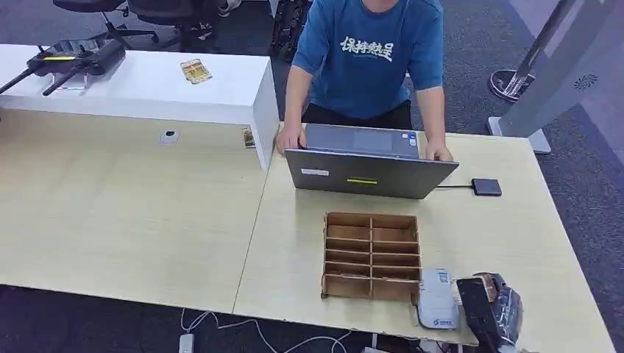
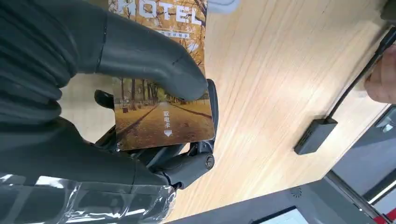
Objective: Pass the card to the sensor for recognition and then transmit it.
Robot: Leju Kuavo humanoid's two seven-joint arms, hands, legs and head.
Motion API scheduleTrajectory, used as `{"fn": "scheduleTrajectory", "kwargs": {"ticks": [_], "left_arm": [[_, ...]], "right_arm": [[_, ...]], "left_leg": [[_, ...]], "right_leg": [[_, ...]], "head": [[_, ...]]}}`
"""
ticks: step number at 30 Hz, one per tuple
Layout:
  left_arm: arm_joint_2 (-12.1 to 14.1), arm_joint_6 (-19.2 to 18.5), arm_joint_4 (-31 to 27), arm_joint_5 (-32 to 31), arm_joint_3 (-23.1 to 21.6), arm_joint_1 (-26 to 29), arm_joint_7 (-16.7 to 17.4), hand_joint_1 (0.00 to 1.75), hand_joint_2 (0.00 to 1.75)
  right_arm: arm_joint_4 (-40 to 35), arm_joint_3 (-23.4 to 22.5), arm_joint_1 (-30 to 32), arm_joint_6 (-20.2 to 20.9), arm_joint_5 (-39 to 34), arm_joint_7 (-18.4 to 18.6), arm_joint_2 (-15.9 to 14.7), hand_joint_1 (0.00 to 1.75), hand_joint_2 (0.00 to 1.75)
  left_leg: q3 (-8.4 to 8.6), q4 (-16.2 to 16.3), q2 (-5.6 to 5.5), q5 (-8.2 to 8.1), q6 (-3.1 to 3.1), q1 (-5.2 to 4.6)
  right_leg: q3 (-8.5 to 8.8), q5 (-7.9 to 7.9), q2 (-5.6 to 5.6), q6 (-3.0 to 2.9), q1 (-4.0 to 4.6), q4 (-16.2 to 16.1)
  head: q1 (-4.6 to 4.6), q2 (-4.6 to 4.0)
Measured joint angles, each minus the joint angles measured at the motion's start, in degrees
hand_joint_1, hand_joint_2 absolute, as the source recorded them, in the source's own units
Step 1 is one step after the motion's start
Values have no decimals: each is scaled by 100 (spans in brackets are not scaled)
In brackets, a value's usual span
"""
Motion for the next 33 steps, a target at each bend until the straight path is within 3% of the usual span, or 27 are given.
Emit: {"fn": "scheduleTrajectory", "kwargs": {"ticks": [8, 22, 33], "left_arm": [[0, -20, 0, 33, 0, 3, 0, 0, 0], [-2, -35, 0, 101, 0, 5, 20, 0, 0], [0, -39, 0, 114, 0, 7, 37, 0, 0]], "right_arm": [[48, 92, -28, 103, -127, 26, 77, 175, 175], [101, 697, -28, 385, -223, 138, 295, 175, 175], [107, 931, -31, 356, -332, 240, 321, 175, 175]], "left_leg": [[2, 0, 5, 0, -1, 0], [6, -1, 9, 0, -1, 1], [8, -1, 8, 0, -1, 1]], "right_leg": [[1, 0, 4, 0, 0, 0], [2, 0, 10, -1, 1, 1], [5, 0, 8, 0, 1, 0]], "head": [[0, 0], [0, 0], [0, 0]]}}
